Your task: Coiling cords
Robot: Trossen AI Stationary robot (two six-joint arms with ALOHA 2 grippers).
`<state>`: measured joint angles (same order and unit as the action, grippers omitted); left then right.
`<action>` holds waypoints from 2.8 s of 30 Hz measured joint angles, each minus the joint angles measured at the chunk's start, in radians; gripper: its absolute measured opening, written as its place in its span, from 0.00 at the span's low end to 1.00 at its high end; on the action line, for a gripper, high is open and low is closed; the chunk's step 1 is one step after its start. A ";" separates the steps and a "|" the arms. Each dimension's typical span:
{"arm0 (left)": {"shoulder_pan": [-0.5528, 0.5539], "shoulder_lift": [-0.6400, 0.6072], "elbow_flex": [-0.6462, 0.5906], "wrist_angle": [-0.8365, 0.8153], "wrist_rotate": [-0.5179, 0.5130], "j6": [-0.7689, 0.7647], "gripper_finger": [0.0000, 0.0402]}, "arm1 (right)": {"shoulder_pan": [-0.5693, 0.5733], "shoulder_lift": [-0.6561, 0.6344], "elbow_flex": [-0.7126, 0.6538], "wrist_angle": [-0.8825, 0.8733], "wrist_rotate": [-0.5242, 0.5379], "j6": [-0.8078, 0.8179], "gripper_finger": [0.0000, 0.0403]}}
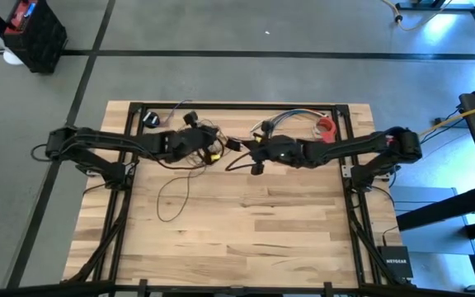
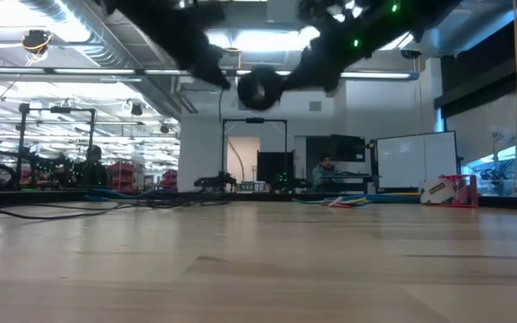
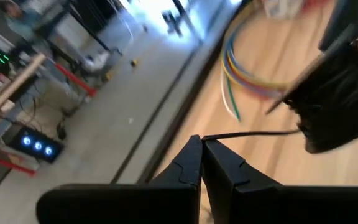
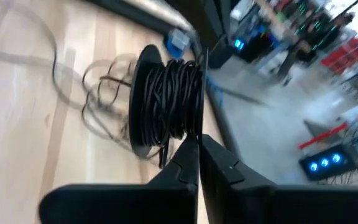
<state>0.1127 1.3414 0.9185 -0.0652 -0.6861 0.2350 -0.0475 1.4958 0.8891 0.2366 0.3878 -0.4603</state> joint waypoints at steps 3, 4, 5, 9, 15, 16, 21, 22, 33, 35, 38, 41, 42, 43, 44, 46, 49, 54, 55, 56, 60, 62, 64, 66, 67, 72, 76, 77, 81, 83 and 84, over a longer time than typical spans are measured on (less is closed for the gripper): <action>0.000 0.048 0.000 -0.046 0.006 -0.044 0.01 | -0.007 0.045 0.000 -0.037 0.013 0.033 0.01; 0.000 0.065 0.000 -0.052 0.006 -0.061 0.01 | -0.007 0.061 0.000 -0.046 0.013 0.043 0.01; -0.001 0.083 0.000 -0.051 0.008 -0.076 0.01 | -0.007 0.077 0.000 -0.057 0.015 0.058 0.01; -0.002 0.165 0.000 -0.050 0.007 -0.123 0.01 | -0.006 0.136 0.000 -0.085 0.023 0.097 0.01; -0.006 0.311 0.001 -0.047 0.008 -0.175 0.01 | -0.005 0.222 0.000 -0.126 -0.011 0.175 0.01; -0.009 0.332 0.001 -0.052 0.008 -0.172 0.01 | -0.005 0.237 0.000 -0.129 -0.013 0.177 0.01; -0.023 0.372 0.001 -0.049 0.008 -0.176 0.01 | -0.005 0.308 0.000 -0.089 -0.014 0.173 0.01; -0.027 0.373 0.001 -0.050 0.007 -0.174 0.01 | -0.005 0.318 0.000 -0.079 -0.014 0.170 0.01; -0.036 0.373 0.001 -0.050 0.004 -0.160 0.01 | -0.005 0.334 0.000 -0.036 -0.016 0.156 0.01; -0.036 0.373 0.001 -0.050 0.004 -0.160 0.01 | -0.005 0.334 0.000 -0.035 -0.016 0.156 0.01; -0.036 0.373 0.001 -0.050 0.004 -0.160 0.01 | -0.005 0.334 0.000 -0.035 -0.016 0.153 0.01; -0.036 0.373 0.001 -0.051 0.004 -0.159 0.01 | -0.005 0.334 0.000 -0.034 -0.016 0.146 0.01; -0.036 0.373 0.001 -0.050 0.004 -0.159 0.01 | -0.005 0.334 0.000 -0.034 -0.016 0.146 0.01; -0.036 0.373 0.001 -0.050 0.005 -0.158 0.01 | -0.005 0.334 0.000 -0.034 -0.016 0.146 0.01; -0.036 0.373 0.001 -0.051 0.005 -0.158 0.01 | -0.005 0.334 0.000 -0.034 -0.016 0.146 0.01; -0.036 0.373 0.001 -0.051 0.005 -0.157 0.01 | -0.005 0.334 0.000 -0.033 -0.016 0.146 0.01; -0.036 0.373 0.001 -0.051 0.005 -0.157 0.01 | -0.005 0.334 0.000 -0.033 -0.016 0.147 0.01; -0.036 0.373 0.001 -0.051 0.005 -0.157 0.01 | -0.005 0.334 0.000 -0.031 -0.016 0.147 0.01; -0.036 0.373 0.001 -0.051 0.005 -0.157 0.01 | -0.005 0.334 0.000 -0.031 -0.016 0.147 0.01; -0.036 0.373 0.001 -0.051 0.005 -0.157 0.01 | -0.005 0.334 0.000 -0.030 -0.016 0.147 0.01; -0.036 0.373 0.001 -0.051 0.005 -0.157 0.01 | -0.005 0.334 0.000 -0.030 -0.016 0.147 0.01; -0.036 0.373 0.001 -0.051 0.005 -0.157 0.01 | -0.005 0.334 0.000 -0.030 -0.016 0.147 0.01; -0.036 0.373 0.001 -0.051 0.005 -0.157 0.01 | -0.005 0.334 0.000 -0.030 -0.016 0.147 0.01; -0.036 0.373 0.001 -0.051 0.005 -0.157 0.01 | -0.005 0.334 0.000 -0.030 -0.016 0.147 0.01; -0.036 0.373 0.001 -0.051 0.005 -0.157 0.01 | -0.005 0.334 0.000 -0.030 -0.016 0.147 0.01; -0.036 0.373 0.001 -0.051 0.006 -0.157 0.01 | -0.005 0.334 0.000 -0.030 -0.016 0.144 0.01; -0.036 0.373 0.001 -0.051 0.006 -0.157 0.01 | -0.005 0.334 0.000 -0.030 -0.016 0.142 0.01; -0.036 0.373 0.001 -0.051 0.006 -0.157 0.01 | -0.005 0.334 0.000 -0.030 -0.016 0.142 0.01; -0.036 0.373 0.001 -0.051 0.006 -0.157 0.01 | -0.005 0.334 0.000 -0.030 -0.016 0.142 0.01; -0.036 0.373 0.001 -0.051 0.006 -0.157 0.01 | -0.005 0.334 0.000 -0.030 -0.016 0.142 0.01; -0.036 0.373 0.001 -0.051 0.006 -0.157 0.01 | -0.005 0.334 0.000 -0.030 -0.016 0.142 0.01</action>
<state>0.0765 1.7145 0.9195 -0.1165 -0.6804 0.0776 -0.0528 1.8301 0.8886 0.2066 0.3721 -0.3183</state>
